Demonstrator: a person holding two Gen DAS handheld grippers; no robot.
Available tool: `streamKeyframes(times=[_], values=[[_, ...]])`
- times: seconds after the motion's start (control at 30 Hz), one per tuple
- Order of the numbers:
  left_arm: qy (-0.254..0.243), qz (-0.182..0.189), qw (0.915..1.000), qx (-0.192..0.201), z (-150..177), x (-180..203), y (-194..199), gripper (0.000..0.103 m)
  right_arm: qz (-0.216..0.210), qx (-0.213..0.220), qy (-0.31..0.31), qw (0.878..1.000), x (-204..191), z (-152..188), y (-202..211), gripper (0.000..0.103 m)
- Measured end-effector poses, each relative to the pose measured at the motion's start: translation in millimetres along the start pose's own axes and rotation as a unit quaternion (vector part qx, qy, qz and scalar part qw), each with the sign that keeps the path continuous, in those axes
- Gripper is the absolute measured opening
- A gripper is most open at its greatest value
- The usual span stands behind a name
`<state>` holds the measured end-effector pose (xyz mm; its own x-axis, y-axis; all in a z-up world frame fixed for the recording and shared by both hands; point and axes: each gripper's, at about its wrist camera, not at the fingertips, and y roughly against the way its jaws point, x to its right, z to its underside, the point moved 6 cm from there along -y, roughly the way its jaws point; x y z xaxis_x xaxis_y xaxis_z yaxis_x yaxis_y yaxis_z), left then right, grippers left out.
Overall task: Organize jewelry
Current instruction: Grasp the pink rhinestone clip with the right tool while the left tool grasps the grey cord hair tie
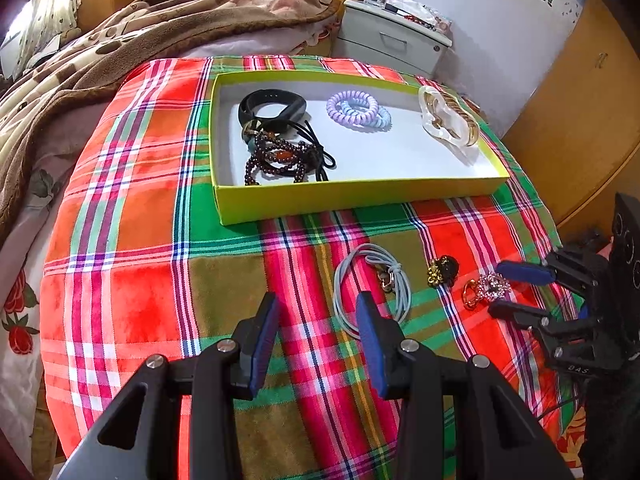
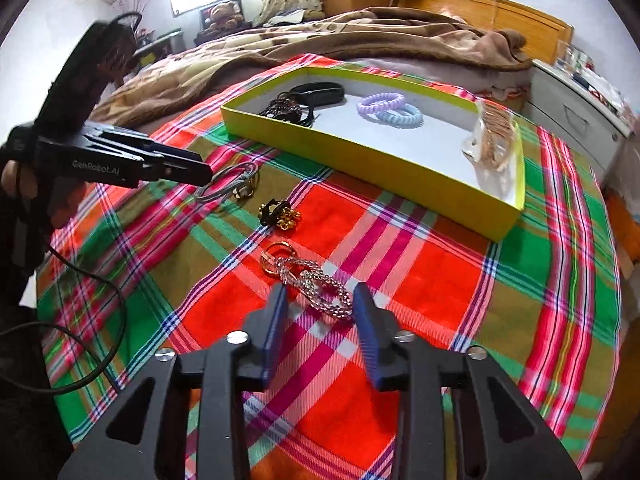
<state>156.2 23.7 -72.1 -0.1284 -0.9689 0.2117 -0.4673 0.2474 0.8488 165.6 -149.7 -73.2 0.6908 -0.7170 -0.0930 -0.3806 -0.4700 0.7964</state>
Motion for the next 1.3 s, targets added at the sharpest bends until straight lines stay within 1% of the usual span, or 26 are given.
streamKeyframes(times=[0.2, 0.23, 0.27, 0.37, 0.47, 0.57, 0.73, 0.8, 0.87, 0.93, 1.0, 1.1, 1.17, 1.2, 1.23, 1.3], values=[[-0.002, -0.003, 1.0, 0.001, -1.1, -0.1, -0.9, 0.041, 0.01, 0.009, -0.006, 1.0, -1.0, 3.7, 6.4, 0.029], [-0.002, -0.002, 1.0, 0.001, -1.1, -0.3, -1.0, 0.041, 0.011, 0.011, -0.008, 1.0, -0.9, 4.2, 8.0, 0.027], [-0.001, -0.001, 1.0, 0.002, -1.6, -0.6, -1.2, 0.041, 0.009, 0.016, -0.012, 1.0, -1.2, 5.0, 10.9, 0.022], [0.003, 0.002, 1.0, 0.003, -2.7, -1.1, -1.7, 0.041, 0.01, 0.02, -0.024, 0.999, 1.6, 7.6, 14.2, 0.022], [-0.001, -0.005, 1.0, 0.004, -3.4, 0.4, -2.7, 0.041, 0.013, 0.024, -0.037, 0.999, 3.7, 11.4, 18.0, 0.022], [-0.022, -0.021, 0.9995, 0.007, -3.9, 4.6, -4.9, 0.041, 0.018, 0.035, -0.056, 0.998, 6.8, 15.5, 25.3, 0.022], [-0.051, -0.044, 0.9976, 0.015, -5.2, 9.4, -7.9, 0.041, 0.045, 0.052, -0.09, 0.994, 19.3, 20.7, 38.2, 0.022], [-0.066, -0.057, 0.996, 0.016, -5.7, 11.7, -9.4, 0.041, 0.061, 0.056, -0.104, 0.991, 25.4, 22.5, 42.7, 0.022], [-0.092, -0.076, 0.9926, 0.022, -6.0, 16.6, -11.5, 0.042, 0.073, 0.062, -0.118, 0.988, 31.6, 23.6, 45.7, 0.022], [-0.101, -0.075, 0.9916, 0.031, -8.6, 18.4, -13.5, 0.042, 0.074, 0.07, -0.133, 0.986, 35.3, 24.2, 48.7, 0.022], [-0.096, -0.071, 0.9923, 0.032, -12.6, 17.4, -15.3, 0.042, 0.079, 0.078, -0.142, 0.984, 37.2, 23.9, 50.9, 0.022], [-0.099, -0.075, 0.9916, 0.034, -16.7, 18.9, -17.6, 0.042, 0.08, 0.087, -0.15, 0.982, 37.9, 22.8, 53.8, 0.022], [-0.097, -0.072, 0.9922, 0.032, -17.3, 19.6, -18.2, 0.04, 0.081, 0.091, -0.152, 0.981, 37.9, 21.3, 54.7, 0.022], [-0.097, -0.066, 0.9926, 0.031, -17.0, 20.8, -18.1, 0.031, 0.081, 0.094, -0.152, 0.981, 37.2, 20.2, 55.6, 0.022], [-0.099, -0.062, 0.9926, 0.032, -16.9, 22.5, -18.3, 0.017, 0.081, 0.097, -0.152, 0.98, 36.9, 19.2, 56.6, 0.022], [-0.098, -0.055, 0.9932, 0.031, -15.6, 23.9, -17.4, 0.007, 0.079, 0.101, -0.154, 0.98, 35.5, 17.3, 56.5, 0.022]])
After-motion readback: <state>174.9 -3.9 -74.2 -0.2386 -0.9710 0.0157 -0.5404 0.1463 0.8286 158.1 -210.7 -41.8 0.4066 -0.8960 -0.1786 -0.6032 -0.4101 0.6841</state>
